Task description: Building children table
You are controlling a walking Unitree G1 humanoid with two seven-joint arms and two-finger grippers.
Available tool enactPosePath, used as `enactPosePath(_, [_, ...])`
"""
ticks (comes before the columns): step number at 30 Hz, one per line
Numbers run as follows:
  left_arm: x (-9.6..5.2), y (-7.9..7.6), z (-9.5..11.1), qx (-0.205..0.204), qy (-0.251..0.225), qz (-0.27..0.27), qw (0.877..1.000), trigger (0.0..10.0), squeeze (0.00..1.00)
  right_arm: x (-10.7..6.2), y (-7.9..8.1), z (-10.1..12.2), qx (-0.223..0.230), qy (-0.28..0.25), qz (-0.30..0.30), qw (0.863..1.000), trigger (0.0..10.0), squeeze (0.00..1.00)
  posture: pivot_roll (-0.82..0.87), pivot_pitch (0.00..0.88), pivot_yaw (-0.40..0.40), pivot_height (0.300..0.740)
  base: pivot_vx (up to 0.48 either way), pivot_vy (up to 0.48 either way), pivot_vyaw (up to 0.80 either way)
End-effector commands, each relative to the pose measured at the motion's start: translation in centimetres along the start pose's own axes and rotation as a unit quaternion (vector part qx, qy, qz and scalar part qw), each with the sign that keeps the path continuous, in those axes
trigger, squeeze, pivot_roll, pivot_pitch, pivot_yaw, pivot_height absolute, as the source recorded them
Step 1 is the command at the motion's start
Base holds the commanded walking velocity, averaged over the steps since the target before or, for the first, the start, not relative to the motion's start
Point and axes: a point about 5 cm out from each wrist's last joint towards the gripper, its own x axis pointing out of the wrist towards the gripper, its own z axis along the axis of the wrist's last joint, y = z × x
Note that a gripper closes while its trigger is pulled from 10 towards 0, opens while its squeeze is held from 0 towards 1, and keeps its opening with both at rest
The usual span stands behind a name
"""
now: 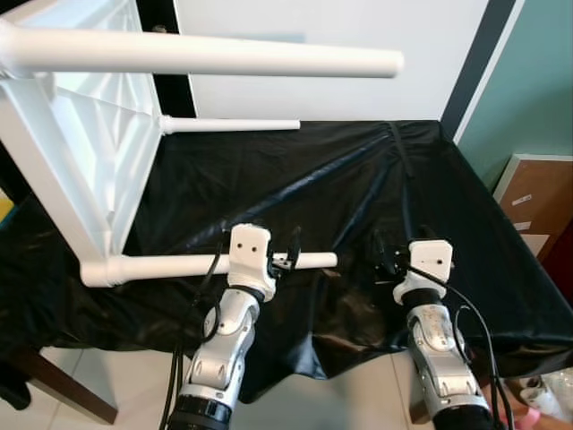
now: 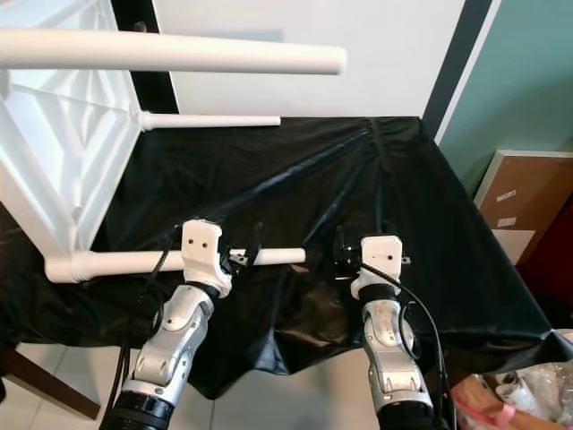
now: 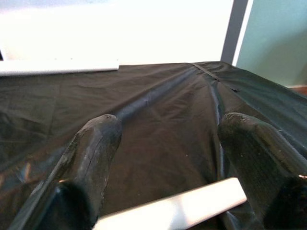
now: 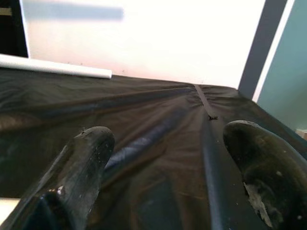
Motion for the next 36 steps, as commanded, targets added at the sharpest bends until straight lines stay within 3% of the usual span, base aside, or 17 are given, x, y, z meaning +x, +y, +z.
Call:
enactPosePath(1, [-0.16, 0.39, -0.15, 0.003, 0.002, 0.009, 1.0, 10.0, 0.0, 0.06, 0.45, 0.09, 0.007, 0.0, 0.008, 1.0, 10.0, 0.0, -0.12, 0.015, -0.035, 0.74, 0.0, 0.0, 0.0])
enactPosePath(13, [-0.4, 0.24, -0.17, 0.002, -0.002, 0.007, 1.0, 10.0, 0.0, 0.31, 0.52, 0.1, -0.011, 0.0, 0.028, 1.0, 10.0, 0.0, -0.1, 0.017, -0.054, 0.74, 0.0, 0.0, 0.0])
enactPosePath(20, [-0.42, 0.09, -0.22, 0.003, -0.002, 0.005, 1.0, 10.0, 0.0, 0.4, 0.78, 0.15, -0.009, -0.002, 0.033, 0.999, 10.0, 0.0, -0.1, 0.024, -0.057, 0.74, 0.0, 0.0, 0.77])
enactPosePath(36, [-0.36, 0.28, -0.41, -0.01, 0.01, 0.003, 1.0, 10.0, 0.0, 0.39, 0.55, 0.07, 0.004, 0.001, 0.022, 1.0, 10.0, 0.0, -0.11, 0.048, -0.044, 0.74, 0.0, 0.0, 0.0])
